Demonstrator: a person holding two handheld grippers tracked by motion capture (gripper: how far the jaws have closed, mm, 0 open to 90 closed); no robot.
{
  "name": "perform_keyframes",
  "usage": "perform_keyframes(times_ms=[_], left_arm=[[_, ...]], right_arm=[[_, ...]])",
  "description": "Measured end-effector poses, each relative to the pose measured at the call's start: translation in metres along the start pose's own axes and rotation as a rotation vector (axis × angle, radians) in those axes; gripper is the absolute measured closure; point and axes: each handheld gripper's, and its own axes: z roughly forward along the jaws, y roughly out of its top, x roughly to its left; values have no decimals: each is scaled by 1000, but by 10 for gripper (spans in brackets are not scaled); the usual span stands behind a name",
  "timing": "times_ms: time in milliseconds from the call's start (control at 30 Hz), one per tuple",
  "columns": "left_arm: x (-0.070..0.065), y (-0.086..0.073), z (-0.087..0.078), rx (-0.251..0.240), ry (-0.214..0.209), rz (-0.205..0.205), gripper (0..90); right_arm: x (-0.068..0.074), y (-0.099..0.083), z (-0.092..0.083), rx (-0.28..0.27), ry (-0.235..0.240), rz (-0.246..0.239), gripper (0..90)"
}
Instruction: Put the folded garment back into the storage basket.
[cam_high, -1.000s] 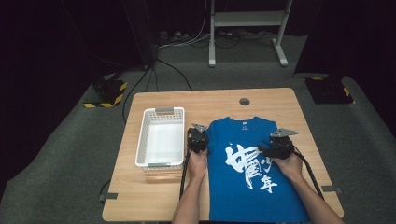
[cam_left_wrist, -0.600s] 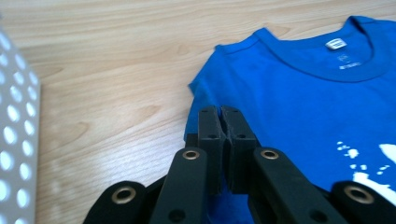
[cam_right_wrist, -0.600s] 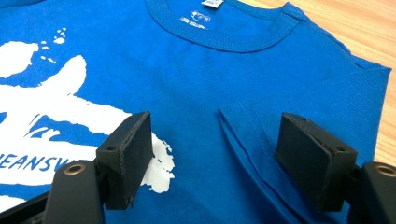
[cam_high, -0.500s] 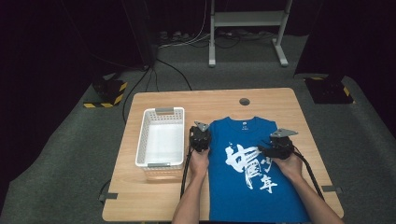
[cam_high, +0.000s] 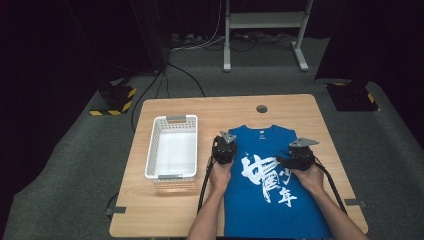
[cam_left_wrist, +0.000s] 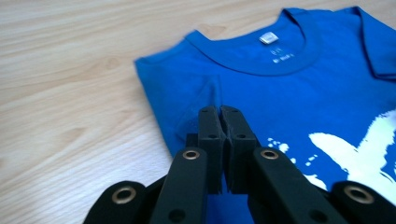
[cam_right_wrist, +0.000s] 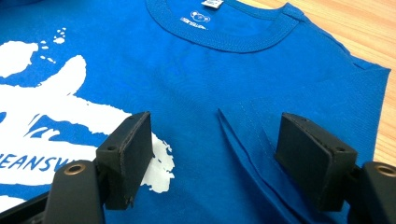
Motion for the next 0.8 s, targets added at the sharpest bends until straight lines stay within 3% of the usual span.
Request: perform_keyframes(times_ms=[133,367,500,667,800], left_arm=[[-3,-4,7,27,-38,3,873],[-6,-10,15,59,-58,17,824],[-9,-10,16,58,-76,28,734],[-12,-10,14,59,-114,40,525],[-13,-10,11,50,-134,52,424]], right_arm=[[0,0,0,0,0,-1,266],[0,0,0,0,0,-1,266],[0,0,0,0,-1,-1,266],[0,0,0,0,0,0,264],[0,0,0,1,-2,0,258]])
